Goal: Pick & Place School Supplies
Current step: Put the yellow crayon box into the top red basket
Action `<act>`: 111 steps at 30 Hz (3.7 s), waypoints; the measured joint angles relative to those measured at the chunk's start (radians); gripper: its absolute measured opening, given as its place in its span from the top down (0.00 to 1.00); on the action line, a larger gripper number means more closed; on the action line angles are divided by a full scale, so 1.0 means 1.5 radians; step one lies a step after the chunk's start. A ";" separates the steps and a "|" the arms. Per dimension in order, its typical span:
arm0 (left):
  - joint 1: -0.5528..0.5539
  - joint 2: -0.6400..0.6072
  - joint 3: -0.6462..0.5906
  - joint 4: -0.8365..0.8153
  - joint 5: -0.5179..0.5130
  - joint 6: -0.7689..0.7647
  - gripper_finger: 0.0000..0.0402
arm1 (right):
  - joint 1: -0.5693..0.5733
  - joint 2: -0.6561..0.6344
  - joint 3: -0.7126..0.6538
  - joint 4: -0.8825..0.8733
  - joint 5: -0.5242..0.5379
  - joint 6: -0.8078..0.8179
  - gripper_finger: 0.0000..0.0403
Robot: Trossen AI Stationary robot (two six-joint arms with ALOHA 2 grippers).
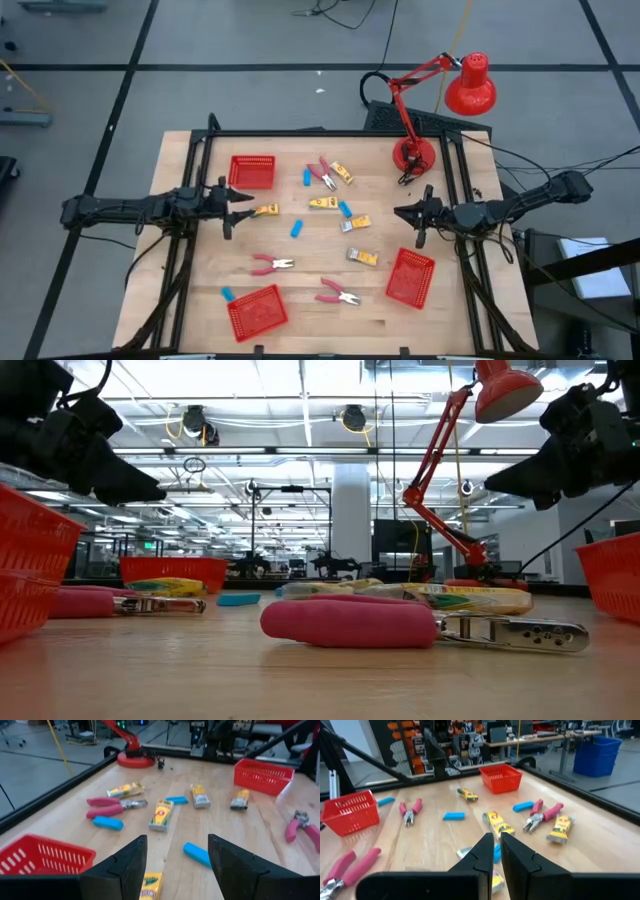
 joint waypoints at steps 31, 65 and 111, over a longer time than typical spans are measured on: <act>0.000 0.000 0.000 -0.003 -0.009 0.055 0.47 | -0.108 0.283 0.113 0.068 -0.006 -0.008 0.24; 0.000 0.000 0.000 0.000 -0.053 0.072 0.47 | -0.160 0.698 0.424 -0.158 -0.255 -0.048 0.26; 0.000 0.000 0.000 0.011 -0.053 0.071 0.47 | -0.137 0.757 0.423 -0.001 -0.270 -0.094 0.88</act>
